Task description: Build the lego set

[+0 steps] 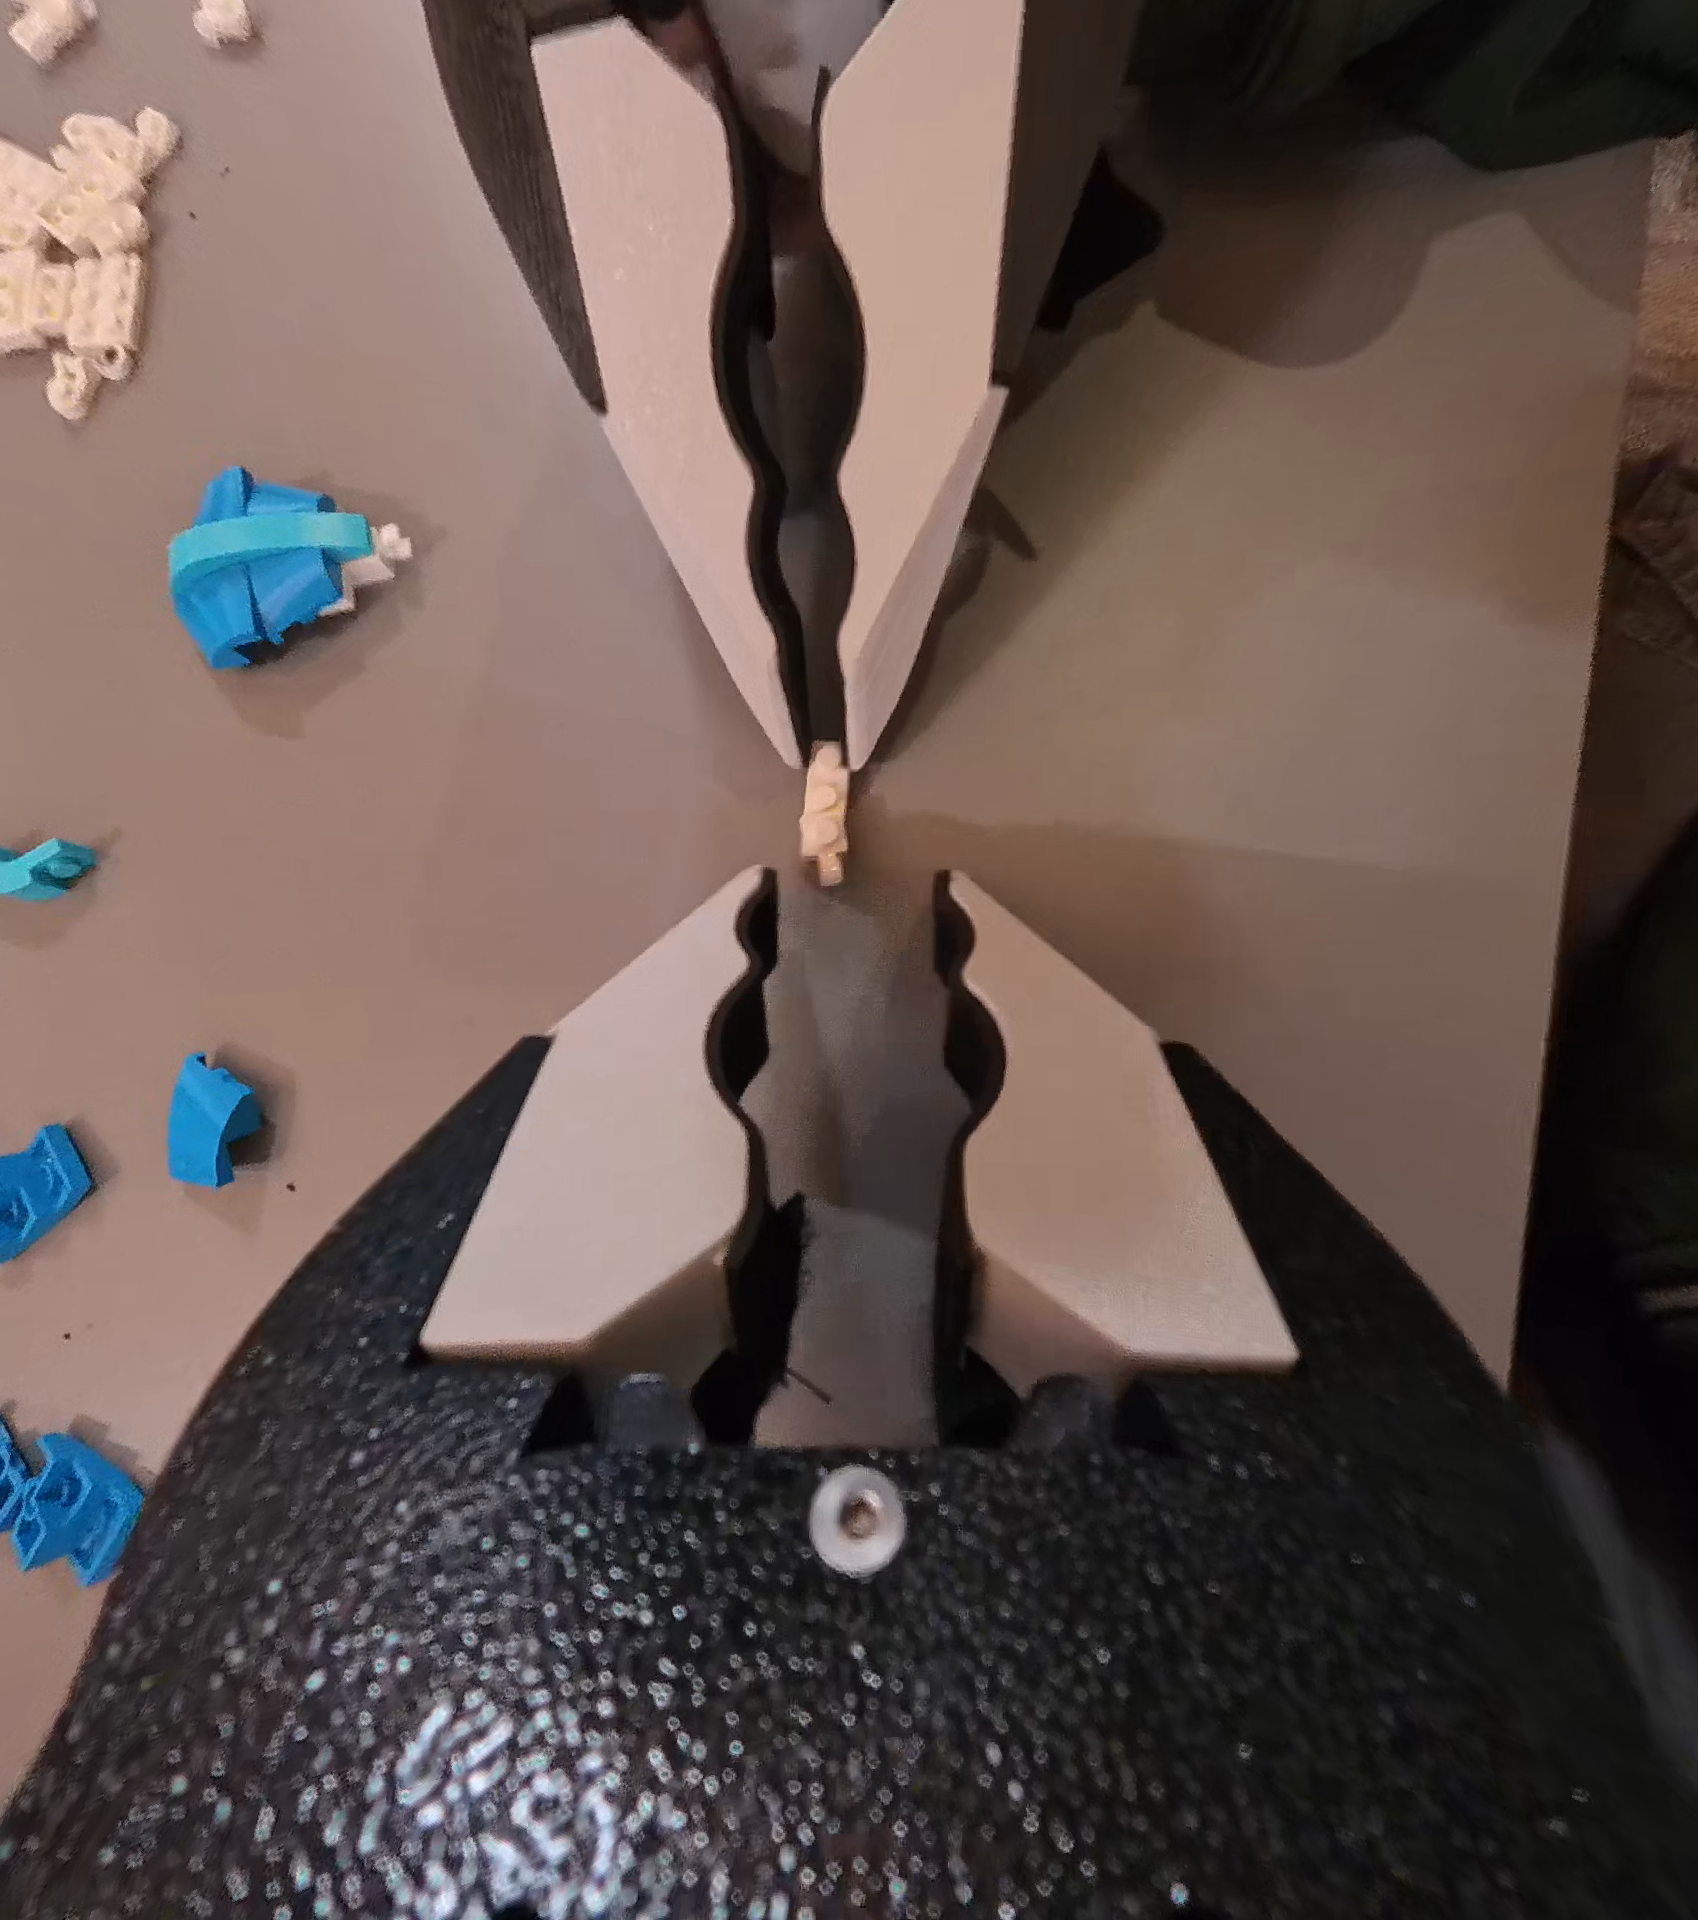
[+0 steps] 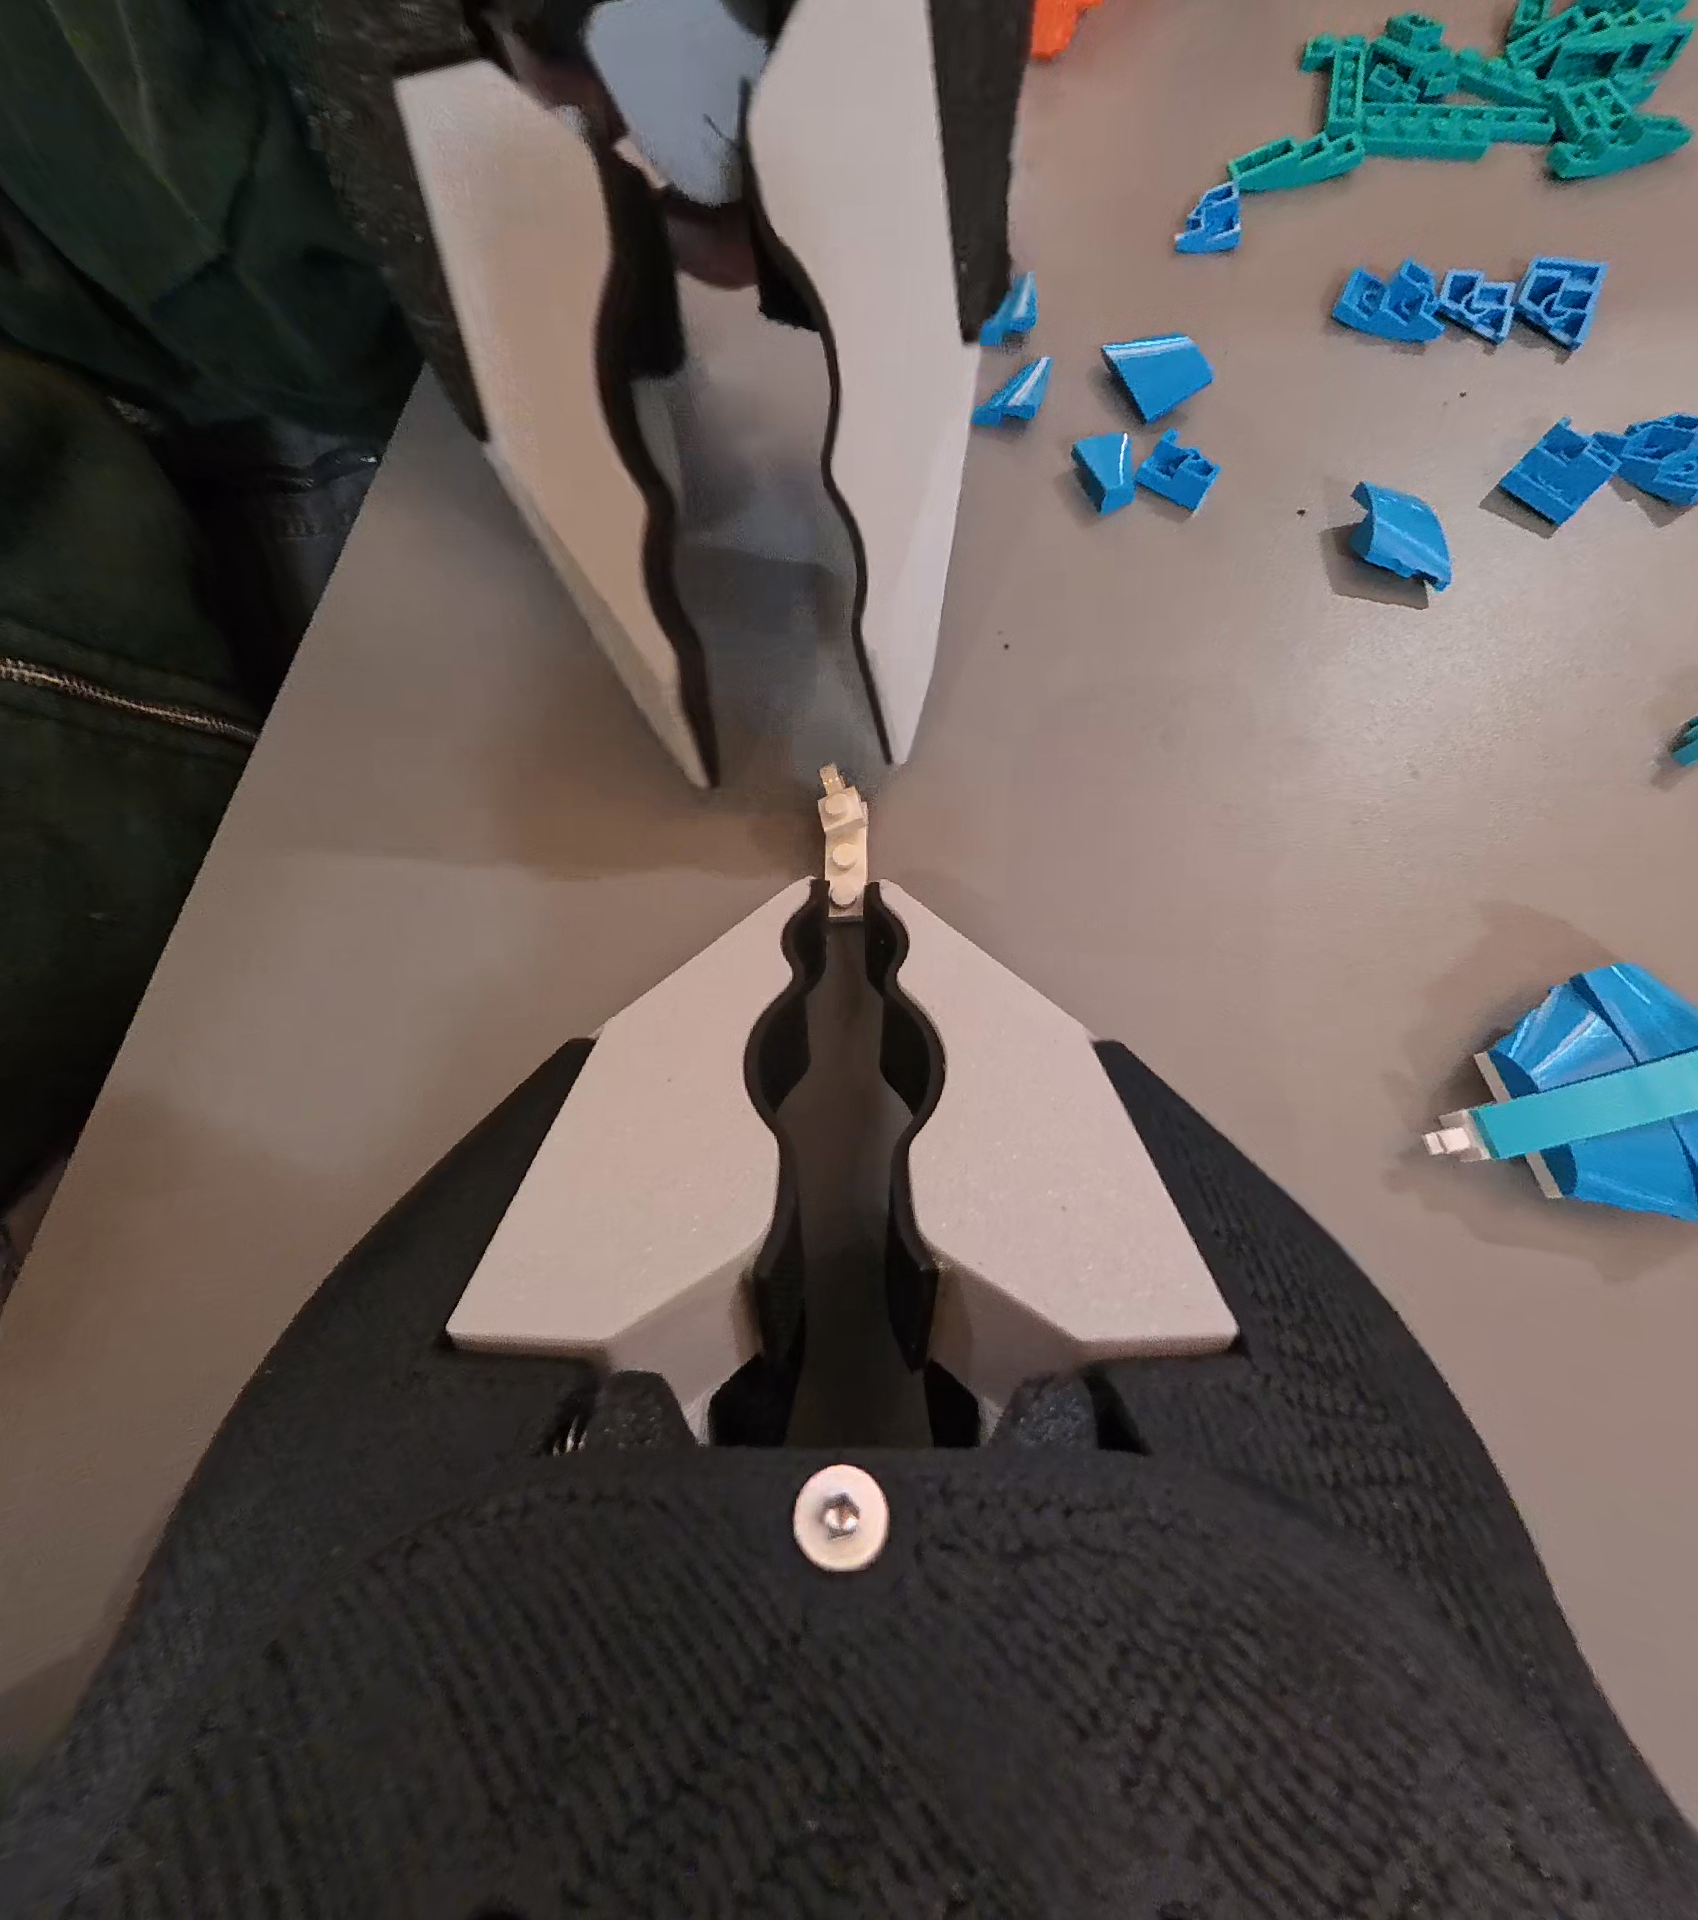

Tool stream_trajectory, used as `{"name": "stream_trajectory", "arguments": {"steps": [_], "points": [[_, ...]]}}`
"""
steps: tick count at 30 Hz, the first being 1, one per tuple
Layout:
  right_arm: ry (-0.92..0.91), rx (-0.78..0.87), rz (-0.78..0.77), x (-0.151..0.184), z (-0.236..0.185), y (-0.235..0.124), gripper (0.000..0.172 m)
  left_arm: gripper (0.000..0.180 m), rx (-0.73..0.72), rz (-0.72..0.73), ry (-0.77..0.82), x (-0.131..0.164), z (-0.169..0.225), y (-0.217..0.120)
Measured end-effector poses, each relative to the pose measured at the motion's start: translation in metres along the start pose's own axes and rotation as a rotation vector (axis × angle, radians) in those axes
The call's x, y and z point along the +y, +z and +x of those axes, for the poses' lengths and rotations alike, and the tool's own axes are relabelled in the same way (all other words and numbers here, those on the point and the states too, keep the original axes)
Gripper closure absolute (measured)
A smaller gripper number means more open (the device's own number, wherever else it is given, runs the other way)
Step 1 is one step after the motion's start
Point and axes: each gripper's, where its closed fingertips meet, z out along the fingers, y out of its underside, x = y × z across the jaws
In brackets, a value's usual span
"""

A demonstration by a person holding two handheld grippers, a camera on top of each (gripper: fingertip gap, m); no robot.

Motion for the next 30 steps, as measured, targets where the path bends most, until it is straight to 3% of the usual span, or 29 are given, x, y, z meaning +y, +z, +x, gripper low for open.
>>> {"name": "stream_trajectory", "arguments": {"steps": [1,4,6,12,16,22,27,30], "points": [[0.017,-0.002,0.003,0.001,0.001,-0.001,0.165,0.144,0.001,0.036,0.016,-0.004,0.003,-0.001],[0.071,0.007,0.027,0.0,0.007,-0.008,0.165,0.116,-0.056,0.16,0.12,-0.017,0.005,-0.003],[0.096,0.017,0.051,-0.003,0.01,-0.014,0.165,0.11,-0.149,0.206,0.241,-0.023,0.002,-0.004],[0.171,0.008,0.131,-0.015,0.011,-0.033,0.165,0.12,-0.444,0.22,0.665,-0.039,-0.01,-0.01],[0.195,-0.016,0.141,-0.016,0.009,-0.035,0.165,0.126,-0.531,0.24,0.867,-0.047,-0.011,-0.01],[0.205,-0.047,0.134,-0.015,0.004,-0.033,0.165,0.141,-0.58,0.179,1.041,-0.039,-0.014,0.003],[0.213,-0.069,0.145,-0.017,0.002,-0.033,0.165,0.147,-0.606,0.178,1.058,-0.04,-0.016,0.004],[0.219,-0.098,0.153,-0.017,-0.002,-0.033,0.165,0.166,-0.615,0.185,1.075,-0.041,-0.014,0.003]]}}
